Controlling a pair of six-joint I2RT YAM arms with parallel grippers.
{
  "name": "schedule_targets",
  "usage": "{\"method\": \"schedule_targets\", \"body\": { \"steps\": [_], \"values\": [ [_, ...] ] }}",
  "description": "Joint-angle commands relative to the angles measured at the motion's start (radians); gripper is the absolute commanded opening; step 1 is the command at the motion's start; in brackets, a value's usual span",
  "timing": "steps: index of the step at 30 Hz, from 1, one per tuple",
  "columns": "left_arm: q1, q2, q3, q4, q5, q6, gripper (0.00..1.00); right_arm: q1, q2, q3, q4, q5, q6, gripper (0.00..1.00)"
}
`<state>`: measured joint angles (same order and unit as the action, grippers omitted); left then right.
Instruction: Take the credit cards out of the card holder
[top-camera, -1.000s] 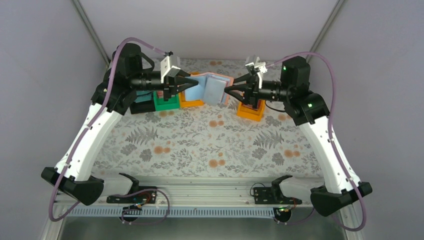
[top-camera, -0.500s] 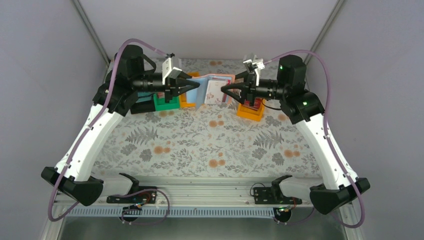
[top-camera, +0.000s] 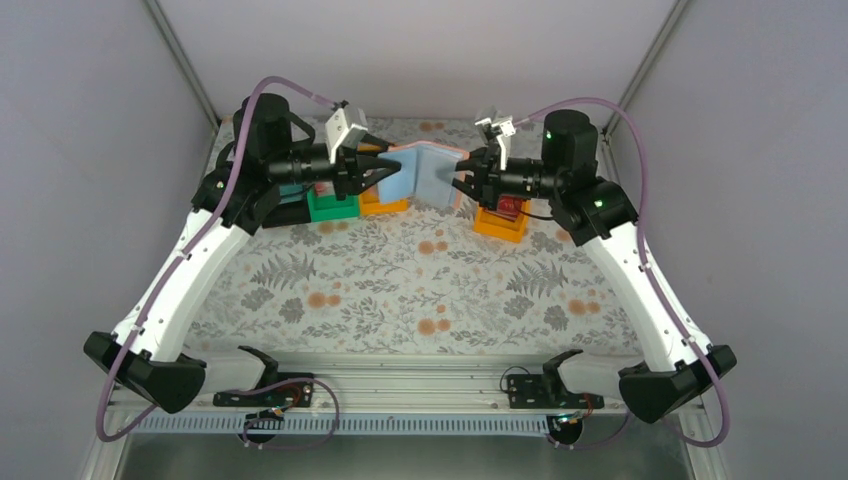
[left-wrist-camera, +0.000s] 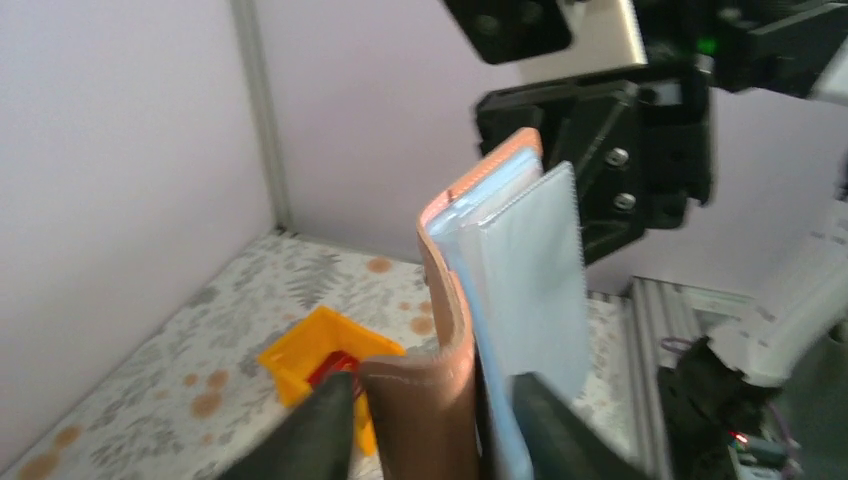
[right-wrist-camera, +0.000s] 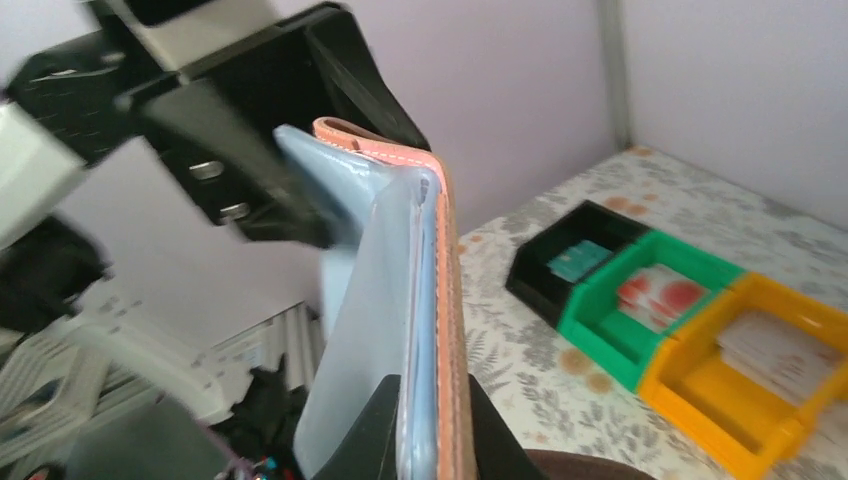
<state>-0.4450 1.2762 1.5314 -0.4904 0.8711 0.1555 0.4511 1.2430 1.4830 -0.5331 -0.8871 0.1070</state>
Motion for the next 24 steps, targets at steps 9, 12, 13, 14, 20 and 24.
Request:
{"method": "schedule_targets", "body": {
  "steps": [9,12,13,14,20,24],
  "values": [
    [0.034,-0.014,-0.046,0.048,-0.295,-0.088,0.73,0.017,0.322,0.081,-0.467,0.980,0.319,0.04],
    [0.032,-0.027,-0.081,0.069,-0.187,-0.113,0.67,0.044,0.301,0.065,-0.377,0.890,0.319,0.04],
    [0.030,-0.029,-0.093,0.077,-0.161,-0.123,0.64,0.046,0.288,0.059,-0.335,0.834,0.308,0.04],
    [0.029,-0.030,-0.103,0.083,-0.141,-0.134,0.61,0.049,0.277,0.054,-0.302,0.788,0.302,0.04],
    [-0.008,-0.029,-0.162,0.119,-0.052,-0.180,0.50,0.068,0.307,0.102,-0.297,0.692,0.258,0.04],
    [-0.020,-0.023,-0.208,0.144,-0.032,-0.239,0.40,0.072,0.227,0.044,-0.118,0.344,0.190,0.04]
  ]
}}
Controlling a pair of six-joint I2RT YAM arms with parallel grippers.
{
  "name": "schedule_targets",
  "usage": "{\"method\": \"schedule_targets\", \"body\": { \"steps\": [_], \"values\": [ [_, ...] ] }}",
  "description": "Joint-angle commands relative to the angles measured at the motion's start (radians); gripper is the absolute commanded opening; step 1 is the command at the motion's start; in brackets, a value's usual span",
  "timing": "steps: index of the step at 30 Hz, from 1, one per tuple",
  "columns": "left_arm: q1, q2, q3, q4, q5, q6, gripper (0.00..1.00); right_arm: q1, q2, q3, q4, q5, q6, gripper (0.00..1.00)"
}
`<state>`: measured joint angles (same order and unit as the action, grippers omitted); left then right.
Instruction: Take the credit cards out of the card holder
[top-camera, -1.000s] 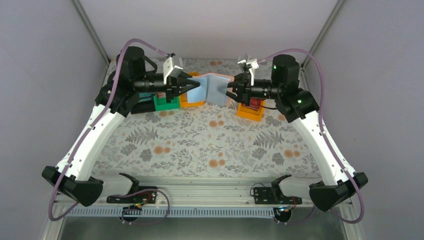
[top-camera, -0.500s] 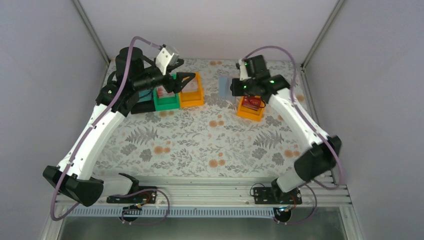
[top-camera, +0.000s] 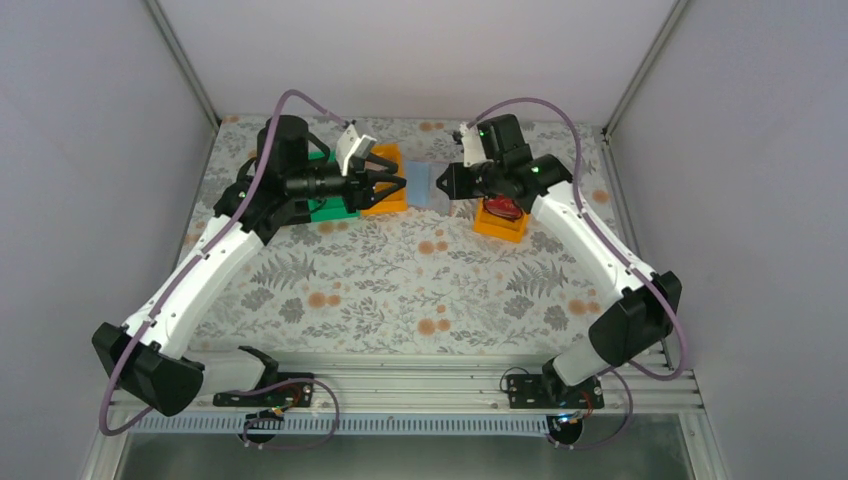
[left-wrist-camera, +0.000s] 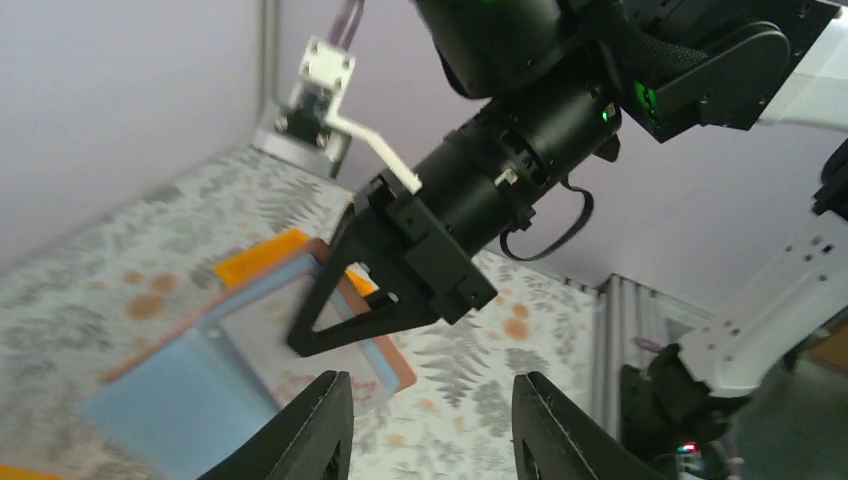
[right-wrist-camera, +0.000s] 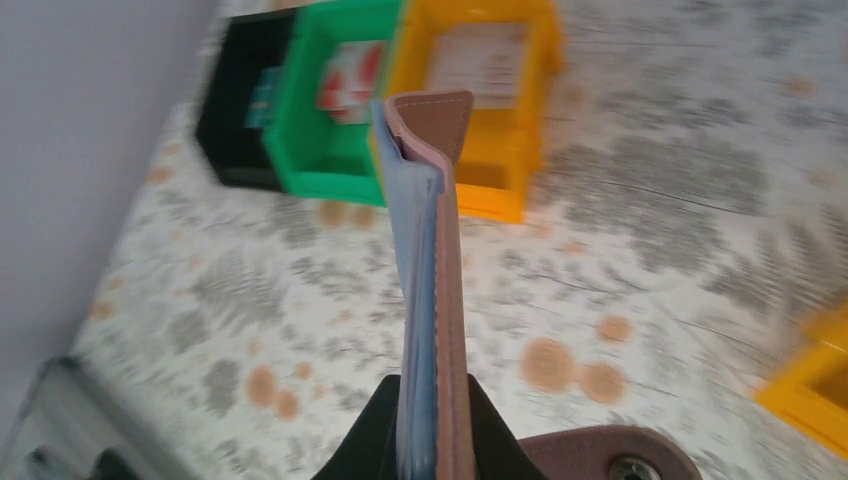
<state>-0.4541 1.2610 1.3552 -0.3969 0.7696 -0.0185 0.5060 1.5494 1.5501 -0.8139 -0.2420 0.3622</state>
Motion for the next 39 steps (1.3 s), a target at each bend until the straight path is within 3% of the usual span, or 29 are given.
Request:
{"method": "schedule_targets", "body": {
  "steps": [1,15,25,28,32,35,39],
  "values": [
    [-0.011,-0.009,-0.037,0.053,0.069,-0.067,0.38,0.016,-0.108,-0.038,0.206,-0.362,-0.071,0.04],
    [-0.005,-0.017,-0.046,0.042,0.064,-0.049,0.25,0.016,-0.206,-0.075,0.342,-0.593,-0.178,0.04],
    [-0.005,-0.013,-0.048,0.058,0.120,-0.053,0.28,0.027,-0.235,-0.093,0.425,-0.732,-0.215,0.04],
    [-0.009,-0.008,-0.040,0.078,0.175,-0.058,0.27,0.032,-0.231,-0.095,0.442,-0.717,-0.208,0.04],
    [-0.014,-0.002,-0.029,0.102,0.243,-0.069,0.11,0.033,-0.209,-0.103,0.460,-0.677,-0.190,0.04],
    [-0.017,-0.003,-0.024,0.111,0.287,-0.069,0.06,0.034,-0.197,-0.105,0.475,-0.668,-0.183,0.04],
    [-0.018,-0.003,-0.023,0.116,0.319,-0.063,0.13,0.032,-0.189,-0.099,0.483,-0.630,-0.171,0.04]
  ]
}}
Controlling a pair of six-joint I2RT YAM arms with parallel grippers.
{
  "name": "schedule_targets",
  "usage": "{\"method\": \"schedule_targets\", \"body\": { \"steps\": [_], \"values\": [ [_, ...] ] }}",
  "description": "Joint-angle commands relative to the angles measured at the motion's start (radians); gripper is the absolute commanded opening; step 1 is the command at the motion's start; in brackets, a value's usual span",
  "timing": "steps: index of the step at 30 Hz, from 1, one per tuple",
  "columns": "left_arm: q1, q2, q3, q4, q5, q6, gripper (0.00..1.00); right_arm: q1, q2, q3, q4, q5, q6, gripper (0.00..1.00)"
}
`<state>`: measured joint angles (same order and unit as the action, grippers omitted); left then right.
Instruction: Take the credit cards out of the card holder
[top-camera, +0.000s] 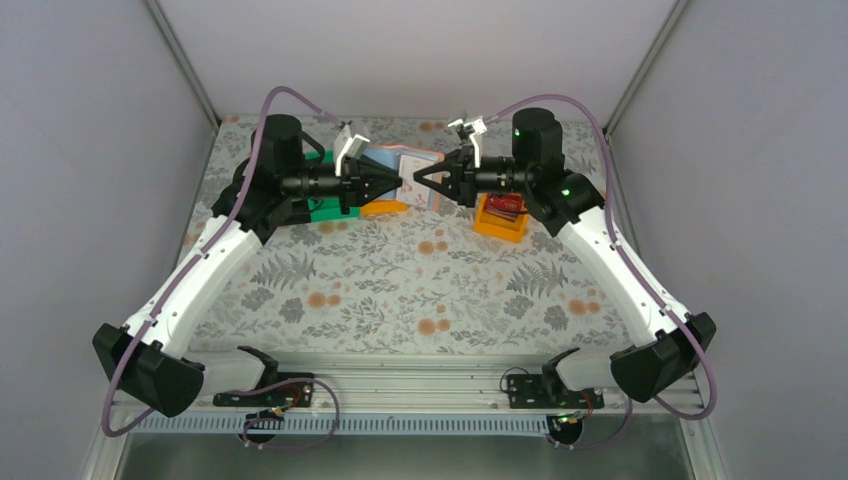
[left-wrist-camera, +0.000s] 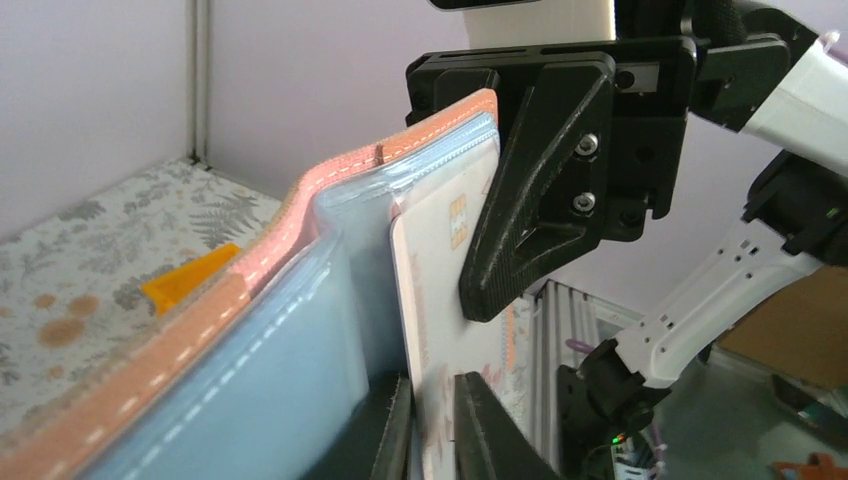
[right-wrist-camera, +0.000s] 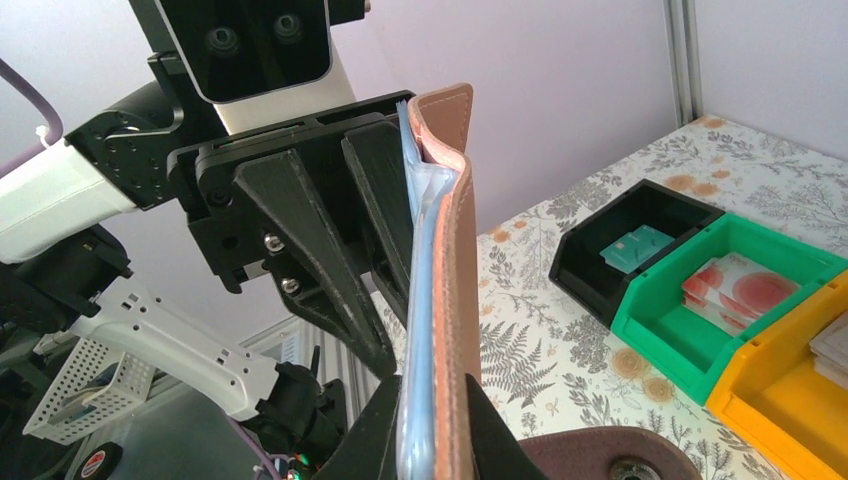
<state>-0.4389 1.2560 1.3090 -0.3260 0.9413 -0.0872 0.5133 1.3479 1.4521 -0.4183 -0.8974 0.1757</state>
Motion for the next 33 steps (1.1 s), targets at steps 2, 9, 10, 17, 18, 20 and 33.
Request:
{"method": "schedule_targets", "body": {
  "steps": [2,9,10,17,18,20,33],
  "values": [
    [-0.034,0.003,0.021,0.050,0.145,-0.001,0.19,0.027,0.026,0.006,0.099,0.047,0.037,0.04],
    [-0.035,0.017,0.017,0.069,0.092,-0.047,0.07,0.082,0.083,0.043,0.169,0.053,0.074,0.04],
    [-0.035,0.016,0.016,0.065,0.093,-0.043,0.03,0.083,0.083,0.039,0.174,0.045,0.072,0.04],
    [-0.017,-0.009,0.026,0.035,0.139,-0.024,0.02,0.064,0.061,-0.002,0.106,0.024,0.015,0.18],
    [-0.008,-0.013,0.023,0.037,0.147,-0.030,0.02,0.057,0.056,-0.010,0.099,0.010,0.008,0.21],
    [0.009,-0.021,0.021,0.040,0.166,-0.032,0.02,0.041,0.038,-0.039,0.101,-0.031,-0.008,0.27],
    [0.065,-0.054,-0.017,0.014,0.178,-0.001,0.02,-0.029,-0.054,-0.119,0.047,-0.153,-0.071,0.43]
  ]
}}
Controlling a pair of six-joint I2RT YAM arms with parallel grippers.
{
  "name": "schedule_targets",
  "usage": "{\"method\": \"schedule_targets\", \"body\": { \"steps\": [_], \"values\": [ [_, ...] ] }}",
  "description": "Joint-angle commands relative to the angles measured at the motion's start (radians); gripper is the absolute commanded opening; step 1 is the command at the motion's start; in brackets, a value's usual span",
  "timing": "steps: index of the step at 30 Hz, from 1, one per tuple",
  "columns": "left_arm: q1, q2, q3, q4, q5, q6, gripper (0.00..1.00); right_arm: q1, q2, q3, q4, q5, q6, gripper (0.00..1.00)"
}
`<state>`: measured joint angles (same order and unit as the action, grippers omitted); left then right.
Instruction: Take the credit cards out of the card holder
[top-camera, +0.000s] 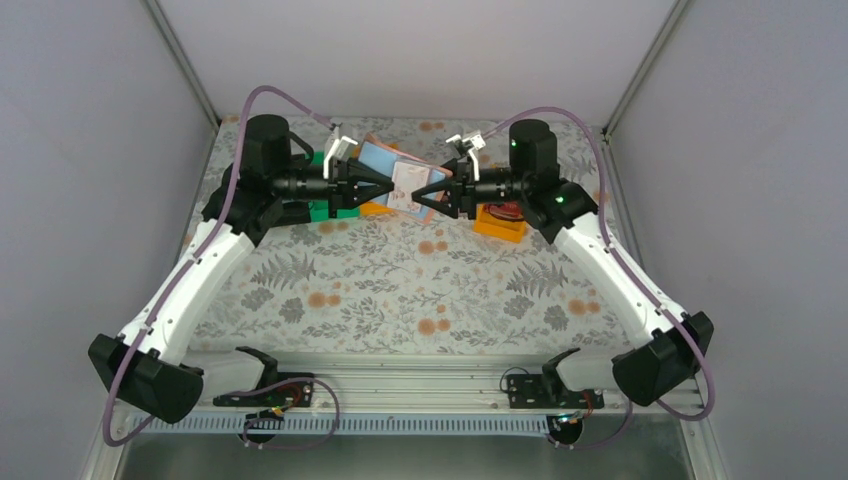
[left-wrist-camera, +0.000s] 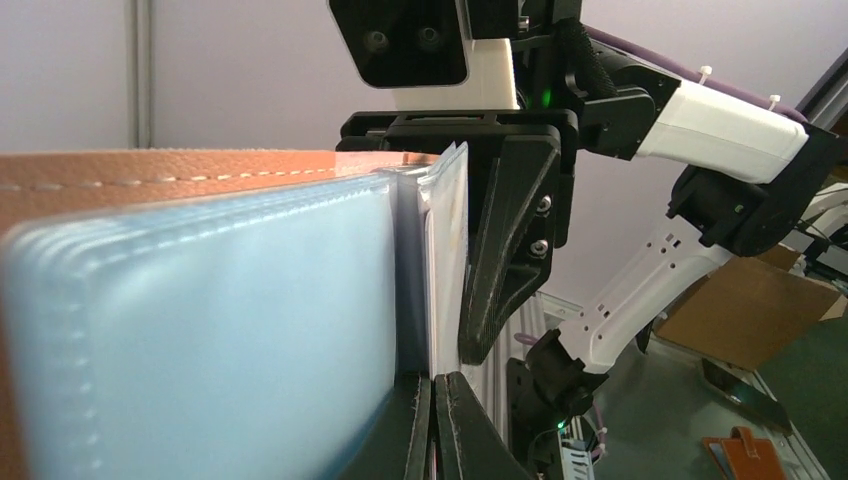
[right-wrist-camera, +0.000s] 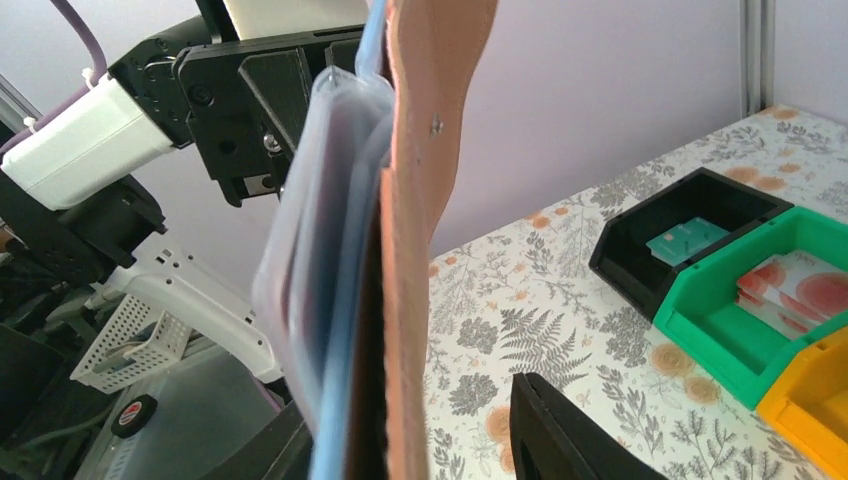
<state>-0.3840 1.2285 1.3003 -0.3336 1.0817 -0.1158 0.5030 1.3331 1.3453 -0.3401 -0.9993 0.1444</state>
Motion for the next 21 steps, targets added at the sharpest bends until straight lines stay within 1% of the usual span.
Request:
{"method": "schedule_targets", "body": {
  "steps": [1,3,4,6,9,10,12,17,21],
  "values": [
    [0.011,-0.027,-0.009,0.016,0.038,0.033,0.02,-0.021,-0.041,-0.012,-0.042,-0.053,-0.044,0.43],
    [0.013,-0.029,-0.009,0.009,0.038,0.043,0.02,-0.028,-0.043,-0.010,-0.054,-0.060,-0.051,0.42],
    [0.013,-0.029,-0.009,0.007,0.037,0.046,0.02,-0.029,-0.045,-0.010,-0.056,-0.060,-0.052,0.40],
    [0.014,-0.030,-0.007,0.004,0.040,0.053,0.02,-0.032,-0.047,-0.010,-0.059,-0.068,-0.055,0.30],
    [0.015,-0.029,-0.001,-0.007,0.045,0.066,0.02,-0.038,-0.044,-0.005,-0.076,-0.078,-0.066,0.10],
    [0.015,-0.029,0.002,-0.013,0.047,0.073,0.02,-0.040,-0.045,-0.004,-0.081,-0.079,-0.069,0.05],
    [0.016,-0.029,0.005,-0.026,0.056,0.086,0.02,-0.046,-0.045,-0.001,-0.094,-0.080,-0.078,0.04],
    [0.023,-0.031,0.025,-0.051,0.146,0.123,0.02,-0.069,-0.055,0.015,-0.154,-0.070,-0.128,0.04],
    [0.023,-0.032,0.033,-0.073,0.148,0.149,0.02,-0.091,-0.064,0.020,-0.186,-0.092,-0.154,0.04]
  ]
}}
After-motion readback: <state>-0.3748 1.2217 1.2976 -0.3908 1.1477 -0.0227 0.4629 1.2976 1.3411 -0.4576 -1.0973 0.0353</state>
